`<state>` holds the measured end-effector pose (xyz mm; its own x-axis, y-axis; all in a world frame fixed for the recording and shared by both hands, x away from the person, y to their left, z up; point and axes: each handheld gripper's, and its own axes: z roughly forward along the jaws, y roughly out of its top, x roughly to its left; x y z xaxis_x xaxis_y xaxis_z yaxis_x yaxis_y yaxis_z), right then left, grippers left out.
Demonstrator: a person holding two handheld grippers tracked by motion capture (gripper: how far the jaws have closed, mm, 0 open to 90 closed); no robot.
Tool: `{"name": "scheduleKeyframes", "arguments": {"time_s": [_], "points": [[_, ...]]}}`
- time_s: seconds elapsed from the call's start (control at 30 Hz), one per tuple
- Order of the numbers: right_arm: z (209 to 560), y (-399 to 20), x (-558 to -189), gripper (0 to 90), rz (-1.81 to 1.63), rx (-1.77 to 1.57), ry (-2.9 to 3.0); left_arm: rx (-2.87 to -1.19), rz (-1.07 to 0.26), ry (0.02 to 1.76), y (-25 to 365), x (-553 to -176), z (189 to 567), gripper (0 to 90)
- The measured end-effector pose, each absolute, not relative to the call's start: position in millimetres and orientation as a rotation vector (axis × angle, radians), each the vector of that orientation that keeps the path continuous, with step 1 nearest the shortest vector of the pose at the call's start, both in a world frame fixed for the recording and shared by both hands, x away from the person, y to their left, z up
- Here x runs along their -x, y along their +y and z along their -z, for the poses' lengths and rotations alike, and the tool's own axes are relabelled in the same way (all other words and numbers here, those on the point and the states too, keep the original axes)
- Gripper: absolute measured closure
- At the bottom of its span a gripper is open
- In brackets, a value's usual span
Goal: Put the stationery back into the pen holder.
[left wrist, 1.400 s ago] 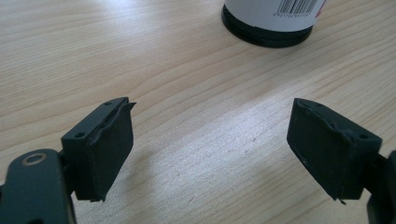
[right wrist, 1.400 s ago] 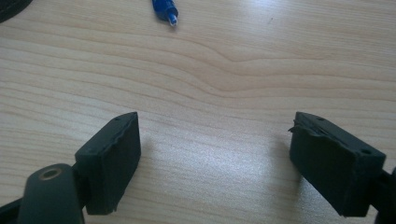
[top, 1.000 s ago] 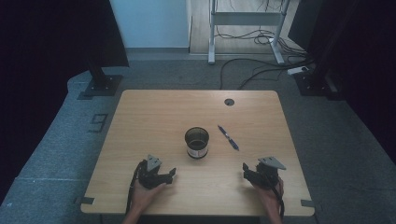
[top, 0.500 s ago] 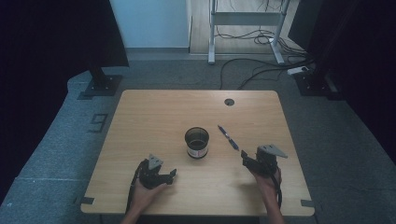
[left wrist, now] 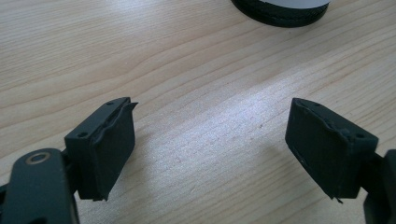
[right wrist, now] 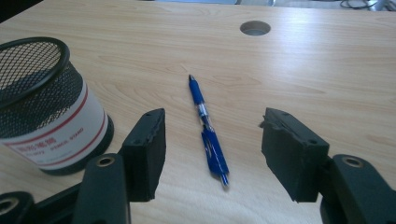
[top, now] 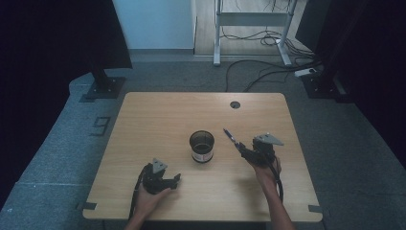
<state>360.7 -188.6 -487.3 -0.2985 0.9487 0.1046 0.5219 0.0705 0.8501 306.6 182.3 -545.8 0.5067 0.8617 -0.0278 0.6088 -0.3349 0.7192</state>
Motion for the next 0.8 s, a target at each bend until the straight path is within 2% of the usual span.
{"name": "scheduleKeyframes", "arguments": {"time_s": [0.53,0.8], "points": [[498.1,-173.0,-407.5,44.0,-1.098,-1.466,1.949,-2.082,-0.449,1.218,182.2,-309.7,546.6,15.2],[504.6,-166.2,-418.9,44.6,-1.068,-1.453,1.964,-2.088,-0.448,1.219,181.8,-310.2,546.9,15.2]]}}
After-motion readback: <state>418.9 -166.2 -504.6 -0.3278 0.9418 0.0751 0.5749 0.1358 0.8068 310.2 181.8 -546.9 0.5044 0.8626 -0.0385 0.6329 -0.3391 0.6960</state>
